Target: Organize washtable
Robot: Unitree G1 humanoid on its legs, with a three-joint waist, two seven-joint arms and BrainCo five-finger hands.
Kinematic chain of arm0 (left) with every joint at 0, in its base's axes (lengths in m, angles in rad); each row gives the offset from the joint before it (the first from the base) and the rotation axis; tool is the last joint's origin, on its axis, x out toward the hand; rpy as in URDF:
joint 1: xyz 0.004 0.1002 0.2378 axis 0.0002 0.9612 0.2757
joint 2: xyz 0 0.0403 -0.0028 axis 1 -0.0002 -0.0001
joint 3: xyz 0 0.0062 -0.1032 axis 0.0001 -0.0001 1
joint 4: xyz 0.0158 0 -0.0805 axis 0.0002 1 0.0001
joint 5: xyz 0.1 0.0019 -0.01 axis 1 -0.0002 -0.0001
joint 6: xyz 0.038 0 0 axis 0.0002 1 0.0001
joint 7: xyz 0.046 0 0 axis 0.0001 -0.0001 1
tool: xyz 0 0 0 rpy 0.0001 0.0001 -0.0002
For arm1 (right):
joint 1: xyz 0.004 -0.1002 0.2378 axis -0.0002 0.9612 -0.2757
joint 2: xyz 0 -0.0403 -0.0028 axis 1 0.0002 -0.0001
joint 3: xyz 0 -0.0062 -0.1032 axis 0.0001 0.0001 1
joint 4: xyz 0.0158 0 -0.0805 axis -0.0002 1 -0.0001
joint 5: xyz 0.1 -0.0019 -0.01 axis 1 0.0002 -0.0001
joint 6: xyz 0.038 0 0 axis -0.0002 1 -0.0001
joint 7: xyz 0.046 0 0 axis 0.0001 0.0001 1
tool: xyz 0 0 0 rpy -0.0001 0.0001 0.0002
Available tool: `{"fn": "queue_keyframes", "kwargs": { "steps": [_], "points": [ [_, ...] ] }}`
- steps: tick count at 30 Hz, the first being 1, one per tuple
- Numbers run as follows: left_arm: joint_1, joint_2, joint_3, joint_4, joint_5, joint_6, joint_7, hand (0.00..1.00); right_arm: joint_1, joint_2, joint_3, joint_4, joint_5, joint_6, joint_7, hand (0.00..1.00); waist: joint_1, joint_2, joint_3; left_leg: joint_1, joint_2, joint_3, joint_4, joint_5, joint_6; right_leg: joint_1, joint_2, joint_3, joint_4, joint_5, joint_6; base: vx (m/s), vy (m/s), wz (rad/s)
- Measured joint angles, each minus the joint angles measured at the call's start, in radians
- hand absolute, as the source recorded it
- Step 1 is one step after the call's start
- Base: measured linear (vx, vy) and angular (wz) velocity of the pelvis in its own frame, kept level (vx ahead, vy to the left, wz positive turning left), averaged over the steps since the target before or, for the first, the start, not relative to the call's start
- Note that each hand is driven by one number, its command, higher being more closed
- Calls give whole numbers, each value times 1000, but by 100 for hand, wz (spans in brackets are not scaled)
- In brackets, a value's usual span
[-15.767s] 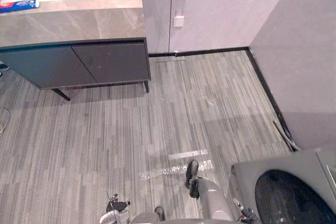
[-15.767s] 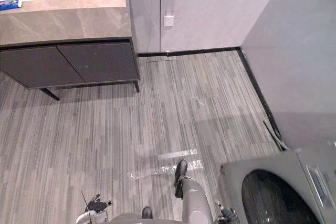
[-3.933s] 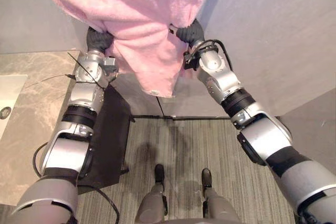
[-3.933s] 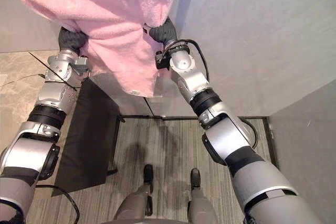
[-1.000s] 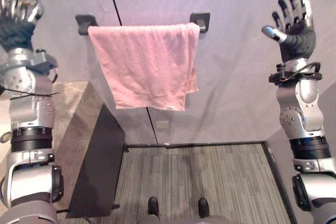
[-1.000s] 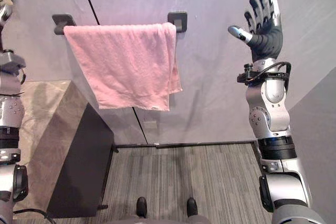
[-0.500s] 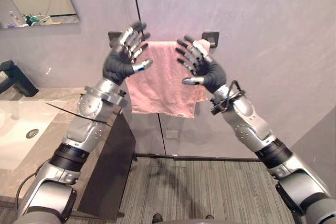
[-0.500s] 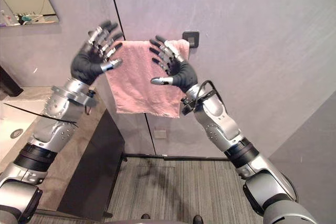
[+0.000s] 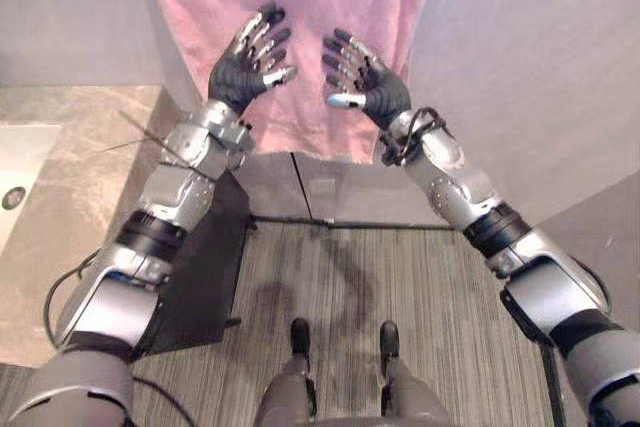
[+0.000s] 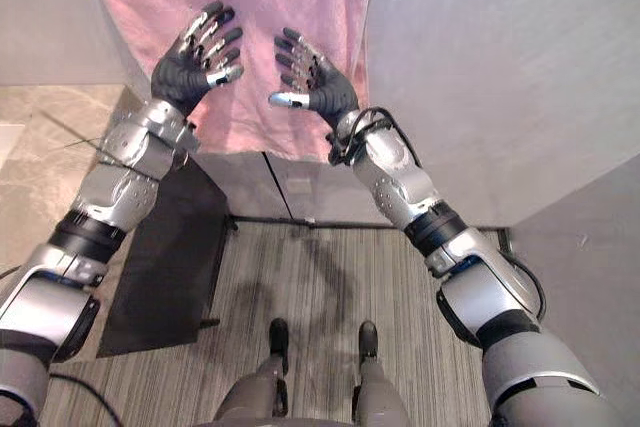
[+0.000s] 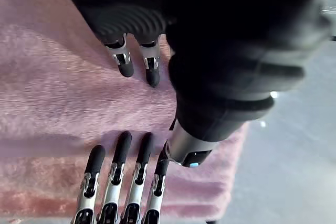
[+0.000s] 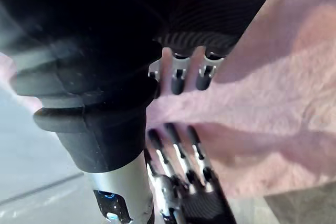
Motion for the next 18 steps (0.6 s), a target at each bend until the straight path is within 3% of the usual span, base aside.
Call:
{"fn": "queue_keyframes", "kwargs": {
  "steps": [5,9,16,18],
  "points": [
    [-67,-39,4,129,0,6,14,0,-86,33,-107,96,6,-2,-59,0,-22,0,50,-20,-3,-11,1,1,1,-20,0,0,0,0,0,0,0,0],
    [-69,-61,21,191,5,39,47,0,-88,48,-158,119,8,-2,-76,0,-27,1,76,-19,-4,-12,1,1,1,-24,0,8,0,0,-1,-29,-1,-5],
    [76,-80,243,189,9,42,75,0,-12,52,-332,131,20,-8,-89,0,-26,0,96,-7,-4,8,0,0,1,-25,0,32,0,2,-3,-66,-5,-10],
    [177,-80,317,188,9,41,91,0,135,66,-419,62,38,-35,-96,0,-24,0,96,2,-3,18,0,-3,0,-21,0,44,0,2,-3,-43,-10,-11]
  ]
}}
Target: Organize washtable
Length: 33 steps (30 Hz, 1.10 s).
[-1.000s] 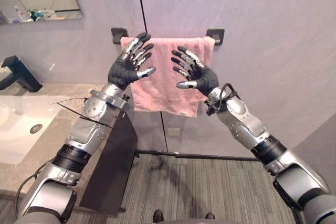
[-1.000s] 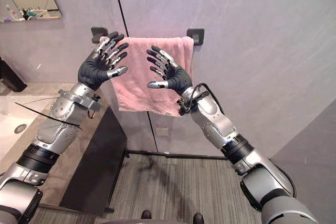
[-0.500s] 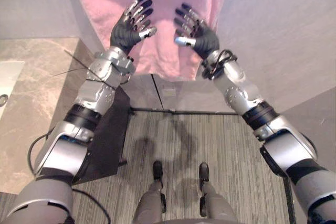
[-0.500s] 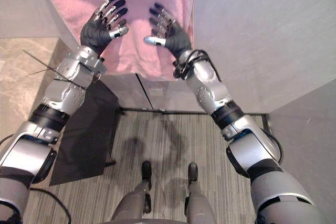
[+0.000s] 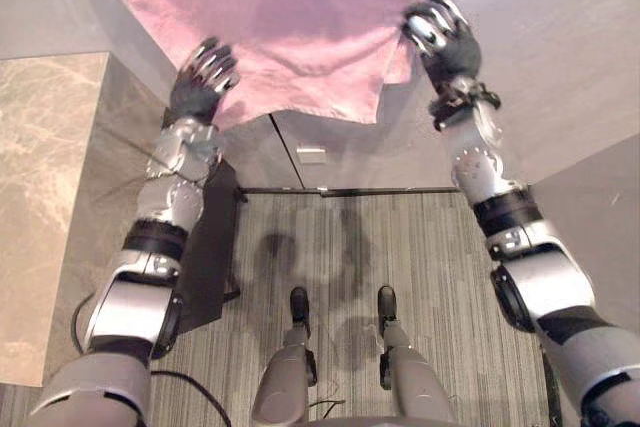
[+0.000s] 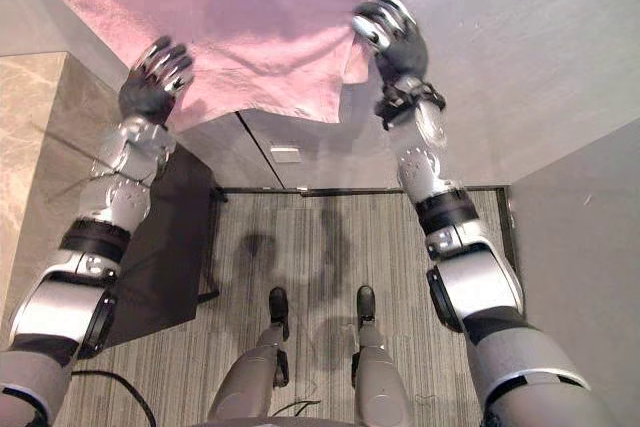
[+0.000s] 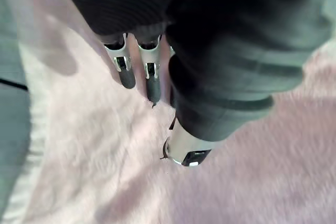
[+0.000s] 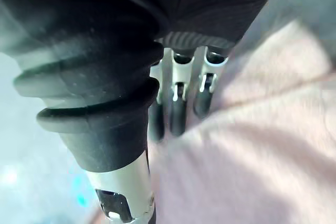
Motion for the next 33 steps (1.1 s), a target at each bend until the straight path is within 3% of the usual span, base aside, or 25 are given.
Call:
{"fn": "queue_keyframes", "kwargs": {
  "steps": [6,10,13,16,18,20,23,25,28,31,33],
  "points": [
    [253,-55,157,-13,22,-1,21,0,416,92,-112,-43,0,-7,-3,0,-5,-2,-1,35,2,13,0,-15,-6,26,1,11,0,-7,5,-15,-7,-8],
    [500,-200,237,-29,48,1,19,0,706,180,-260,-73,-56,-1,-5,0,-34,-10,-7,65,-3,8,1,-40,-10,59,-4,7,0,-32,20,-6,-3,2],
    [680,-322,284,31,77,11,19,0,892,254,-431,-59,-76,-4,-15,0,-52,-29,-55,96,-6,9,0,-64,-7,90,-7,8,0,-51,21,40,1,0],
    [811,-415,302,138,124,42,17,0,1027,300,-553,59,-86,-11,-56,0,-51,-40,-113,157,-5,17,-2,-91,-8,151,-8,9,0,-79,23,93,5,-1],
    [881,-501,342,258,175,51,16,0,1103,314,-630,233,-143,-6,-94,0,-50,-32,-175,205,-5,29,-6,-114,-9,197,-9,7,0,-102,26,109,11,-2],
    [910,-540,393,334,219,62,16,0,1137,321,-666,360,-203,4,-108,0,-50,-21,-204,237,-3,42,-6,-125,-8,222,-8,10,7,-117,28,83,4,-10],
    [921,-570,512,426,315,71,21,0,1179,336,-726,489,-352,76,-119,0,-48,0,-225,279,0,58,-6,-141,-9,239,-5,20,49,-150,28,42,2,-15],
    [938,-592,575,440,370,72,33,0,1200,352,-727,510,-454,117,-117,0,-45,7,-230,302,2,78,-6,-151,-9,255,-3,38,55,-157,29,16,11,-24],
    [960,-601,633,442,460,80,41,0,1215,351,-637,503,-609,145,-104,0,-45,-12,-238,317,4,93,-6,-154,-9,257,-2,44,65,-168,32,4,4,-14],
    [955,-580,613,430,513,76,40,0,1224,321,-521,503,-687,141,-80,0,-14,-44,-238,329,6,116,-6,-158,-8,242,1,63,81,-171,34,-11,8,-17],
    [943,-542,524,420,525,75,40,0,1222,310,-462,502,-726,139,-81,0,0,-60,-232,317,3,121,-6,-157,-7,219,-5,63,124,-188,45,1,5,-8]
  ]
}}
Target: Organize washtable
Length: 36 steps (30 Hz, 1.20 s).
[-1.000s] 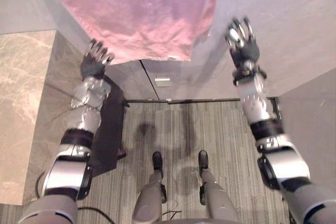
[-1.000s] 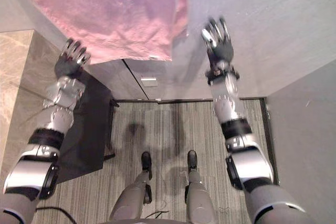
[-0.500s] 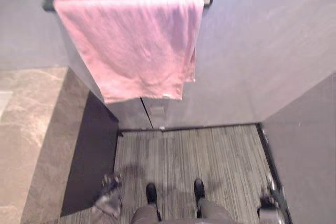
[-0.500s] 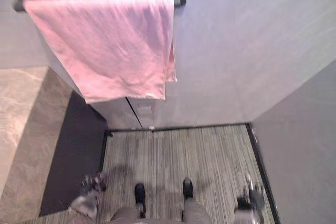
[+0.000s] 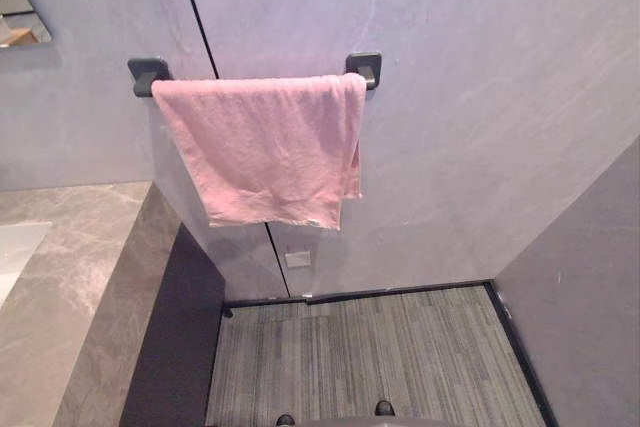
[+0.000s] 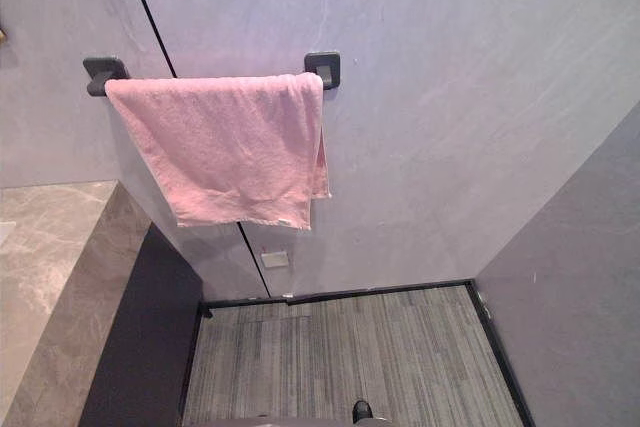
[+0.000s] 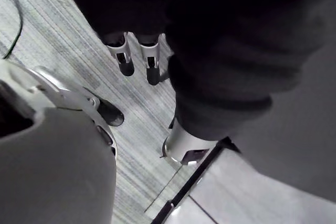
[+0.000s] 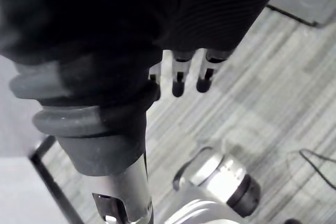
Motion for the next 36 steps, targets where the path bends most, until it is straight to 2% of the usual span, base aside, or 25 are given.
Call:
{"fn": "queue_keyframes", "kwargs": {
  "steps": [4,6,7,8,10,11,12,15,18,19,20,21,22,23,24,25,27,28,29,30,31,32,33,35,36],
  "points": [
    [-45,34,-103,-38,29,-5,4,0,3,23,19,-28,-45,5,-9,0,-1,-21,0,-50,-24,-80,0,10,18,-83,-41,-39,169,-99,73,22,19,60],
    [-54,20,-106,-59,35,-9,4,0,11,32,19,-29,-45,5,-19,0,-7,-22,9,-59,-24,-153,7,34,46,-120,-53,-35,469,-192,-4,116,-26,126],
    [-51,20,-104,-68,34,-10,6,0,12,36,19,-28,-46,5,-23,0,-5,-27,7,-57,-24,-173,8,41,43,-116,-62,-34,555,-212,-3,120,-117,115],
    [-46,20,-97,-81,27,-9,12,0,14,36,22,-26,-59,5,-37,0,3,-37,2,-60,-24,-212,16,50,35,-99,-96,-28,671,-221,1,107,-197,107],
    [-27,19,-83,-98,5,-10,25,0,1,36,16,-28,-95,6,-45,0,8,-54,-7,-104,-22,-236,78,49,34,-49,-158,2,654,-217,2,48,-250,71],
    [-25,22,-61,-98,-15,-8,27,0,-17,43,7,-29,-130,6,-72,0,11,-71,-13,-142,-22,-234,125,47,30,-8,-179,32,545,-135,3,-57,-343,31],
    [-30,22,-55,-95,-21,-5,28,0,-26,37,13,-26,-156,14,-82,0,16,-74,-16,-172,-3,-230,162,43,24,32,-151,42,476,-177,50,-87,-350,20],
    [-32,4,-68,-93,-77,-10,26,0,-27,6,61,-25,-204,14,-101,0,38,-37,2,-223,79,-219,232,47,17,92,-87,-14,358,-257,64,-168,-344,-4],
    [-50,-2,-75,-83,-94,-10,33,0,-39,-30,123,-26,-212,10,-102,0,30,-4,28,-283,158,-242,245,107,-52,70,-6,-71,365,-342,11,-373,-436,18],
    [-52,-5,-74,-83,-98,-10,37,0,-39,-37,133,-26,-211,10,-101,0,27,4,33,-288,170,-242,231,139,-60,68,6,-86,370,-351,-5,-367,-246,49],
    [-53,-4,-72,-77,-118,-11,42,0,-40,-39,139,-26,-211,7,-101,0,26,-6,39,-293,170,-228,185,214,-38,57,0,-124,372,-364,-31,-281,-145,48],
    [-54,-5,-64,-74,-133,-10,42,0,-38,-39,137,-24,-211,6,-101,0,26,-11,43,-300,173,-210,211,204,-37,54,-7,-148,374,-364,-40,-303,-143,77],
    [-54,-9,-44,-77,-147,-10,42,0,-34,-36,134,-24,-211,3,-101,0,26,-17,43,-328,157,-139,379,96,-29,52,-31,-198,375,-350,-57,-199,-97,64],
    [-52,-10,-44,-80,-149,-10,42,0,-31,-35,133,-24,-210,3,-101,0,26,-21,43,-334,151,-119,454,52,-12,51,-43,-215,375,-347,-56,-302,-106,95],
    [-47,-10,-45,-87,-147,-10,39,0,-26,-31,118,-21,-207,4,-96,0,21,-23,44,-331,154,-71,589,-49,30,47,-67,-257,373,-332,-52,-260,-49,76],
    [-47,-10,-45,-87,-147,-10,40,0,-26,-28,109,-20,-202,4,-94,0,19,-22,44,-325,161,-55,626,-81,43,43,-75,-278,373,-326,-51,-303,1,110],
    [-41,-4,-46,-87,-132,-10,38,0,-26,-13,60,-21,-205,1,-77,0,1,-21,44,-301,203,-21,728,-154,61,39,-100,-347,373,-312,-42,-208,119,127],
    [-37,4,-47,-87,-108,-11,33,0,-26,2,8,-31,-231,1,-73,0,-1,-20,43,-264,256,7,771,-199,64,40,-127,-415,390,-304,-28,-143,199,126],
    [-37,2,-49,-87,-106,-11,32,0,-26,2,2,-32,-234,2,-70,0,-2,-13,42,-262,261,16,763,-195,63,40,-131,-423,400,-303,-27,-110,222,151],
    [-39,11,-56,-93,-91,-12,22,0,-32,-1,-13,-33,-238,1,-58,0,-7,-7,54,-270,222,48,722,-200,58,33,-137,-437,428,-305,-28,-65,161,135],
    [-37,36,-82,-90,-61,-13,22,0,-54,7,-18,-14,-242,9,-57,0,-10,-22,49,-252,166,11,602,-191,52,6,-103,-394,421,-346,-28,-150,97,186],
    [-49,56,-105,-71,-45,-11,22,0,-71,13,-18,6,-244,11,-58,0,-31,-30,47,-221,118,-63,445,-161,9,7,-57,-376,349,-326,-83,-188,19,253],
    [-76,74,-105,-22,-44,-3,24,0,-93,23,-25,19,-252,5,-59,0,-65,-52,50,-213,87,-42,410,-156,51,40,-79,-418,269,-239,-73,-163,-15,214],
    [-73,73,-119,-19,-44,-10,25,0,-120,8,-31,26,-261,-2,-59,0,-54,-38,57,-173,159,48,525,-173,48,62,-126,-477,256,-219,-41,-96,152,150],
    [-64,70,-145,-1,-44,-4,27,0,-125,-14,-31,26,-260,-14,-58,0,-66,1,50,-129,187,85,483,-157,19,82,-151,-525,235,-200,-10,-71,286,116]
  ]
}}
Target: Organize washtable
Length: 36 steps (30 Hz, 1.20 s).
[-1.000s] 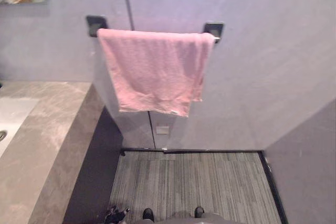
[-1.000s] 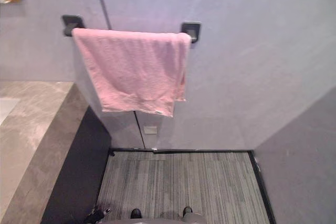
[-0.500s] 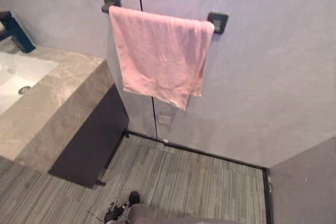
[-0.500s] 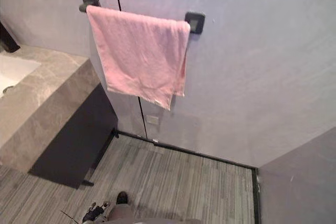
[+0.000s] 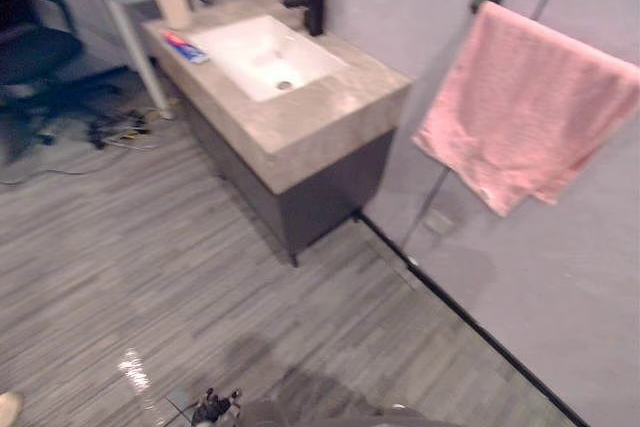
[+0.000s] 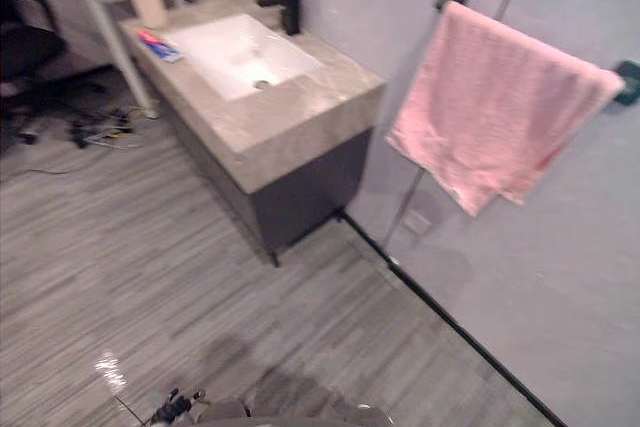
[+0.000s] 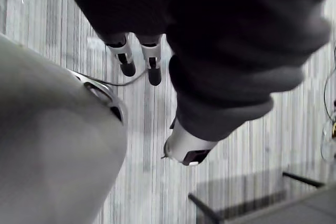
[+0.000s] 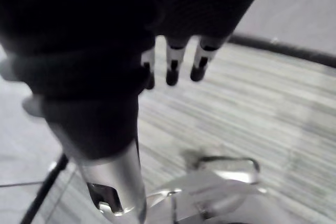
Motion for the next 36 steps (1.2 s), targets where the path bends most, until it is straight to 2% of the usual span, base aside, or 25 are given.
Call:
{"fn": "queue_keyframes", "kwargs": {
  "steps": [1,2,3,6,7,8,10,11,13,15,16,17,18,21,23,25,27,28,30,31,33,34,35,36],
  "points": [
    [4,-7,-14,0,0,-1,-1,0,0,-12,-1,2,1,-2,-1,0,-4,23,-10,18,0,-2,-55,-2,-22,4,-8,-19,-11,10,19,-44,487,134],
    [5,-9,-43,-2,0,-3,-2,0,-6,-28,-7,6,10,-5,-2,0,-14,49,-24,30,-42,-7,-167,-7,-24,-2,-26,-46,-42,40,39,-30,430,103],
    [10,8,-68,-1,2,-4,-1,0,-19,-18,-14,12,12,-5,-4,0,-13,30,-27,32,-95,-10,-244,37,-23,-4,-52,-65,-89,85,31,-38,463,83],
    [35,68,-75,35,33,-1,11,0,-23,6,-24,30,20,-3,-8,0,-16,1,-24,70,-164,-25,-391,108,-15,6,-77,-75,-143,163,44,-6,257,24],
    [39,74,-74,35,39,-1,17,0,-23,13,-29,30,20,-3,-16,0,-16,-5,-23,81,-170,-25,-409,115,-17,7,-82,-74,-141,168,46,-25,147,10],
    [44,86,-68,39,60,-1,21,0,-23,22,-31,30,20,-2,-24,0,-15,-16,-26,93,-185,-29,-442,133,-5,6,-92,-74,-134,172,52,-37,84,8],
    [43,73,-59,57,79,-3,22,0,-22,25,-32,23,26,-3,-23,0,-22,-15,-24,94,-200,-52,-473,149,7,-16,-109,-30,-79,172,51,-74,83,26],
    [43,61,-54,61,86,-3,27,0,-19,24,-42,22,52,-4,-20,0,-24,-12,-24,88,-201,-74,-473,147,8,-43,-105,74,-27,168,32,-80,84,45],
    [47,51,-13,63,85,-3,41,0,-19,27,-49,22,80,1,-18,0,-22,-13,-23,83,-189,-112,-474,142,9,-76,-57,278,27,128,-31,-26,4,53],
    [57,37,41,63,84,-3,48,0,-17,29,-44,24,88,-1,-18,0,-21,-18,-24,71,-181,-159,-478,159,4,-68,19,391,11,54,-27,-10,-152,57],
    [59,34,57,63,84,-3,50,0,-18,28,-40,25,87,-1,-18,0,-19,-21,-23,67,-184,-168,-477,167,4,-58,32,407,-14,37,-37,-22,-170,41],
    [65,33,64,64,85,-2,56,0,-22,34,-28,24,87,-3,-18,0,-18,-37,-21,61,-199,-180,-481,182,-2,-30,27,442,-63,-11,-26,-22,-167,36],
    [60,33,75,76,92,0,59,0,-25,39,-21,24,88,-6,-17,0,-20,-50,-15,58,-201,-197,-483,198,-5,-13,29,450,-87,-38,25,-30,-178,37],
    [56,-5,94,82,96,-1,63,0,-31,5,3,26,49,-3,-17,0,-13,-17,-5,66,-167,-221,-483,214,5,2,68,433,-82,-34,25,-23,-167,15],
    [57,-4,86,84,96,-2,62,0,-35,0,23,26,15,-4,-18,0,-15,-15,-4,73,-157,-224,-483,214,5,14,79,430,-88,-34,25,45,-119,-2],
    [54,7,72,93,96,-3,59,0,-41,-1,42,31,8,-4,-18,0,-13,-27,-3,70,-156,-224,-483,214,5,14,81,430,-90,-33,26,60,-54,1],
    [53,23,68,93,90,-4,60,0,-51,10,41,43,9,-2,-18,0,-9,-53,-4,58,-161,-226,-479,214,5,14,77,430,-107,-20,36,65,7,6],
    [52,25,68,93,87,-5,60,0,-54,14,41,47,9,-1,-18,0,-6,-54,-6,55,-161,-227,-477,214,5,15,77,430,-113,-13,38,63,25,2],
    [49,35,74,88,77,-5,60,0,-60,36,40,54,9,-1,-18,0,12,-93,0,39,-161,-231,-476,214,6,11,78,433,-122,5,48,51,24,5],
    [49,36,81,85,77,-5,60,0,-60,41,39,53,9,-1,-18,0,13,-99,1,36,-160,-235,-476,214,6,11,79,433,-123,13,49,27,30,16],
    [50,35,95,74,72,-3,61,0,-60,47,36,48,9,0,-17,0,16,-101,4,33,-160,-240,-475,212,7,11,76,429,-118,37,76,7,69,16],
    [49,34,101,65,73,-3,61,0,-57,56,32,27,9,1,-17,0,17,-117,1,21,-169,-234,-446,182,16,2,55,414,-96,43,85,-9,111,12],
    [44,32,102,52,72,-3,59,0,-57,68,25,2,9,1,-16,0,29,-124,12,-38,-180,-224,-315,101,34,-20,31,406,-44,42,87,-48,113,8],
    [34,23,105,48,73,-3,61,0,-53,66,17,-19,9,2,-11,0,39,-110,27,-75,-174,-220,-236,53,37,-37,36,403,8,42,87,-112,93,22]
  ]
}}
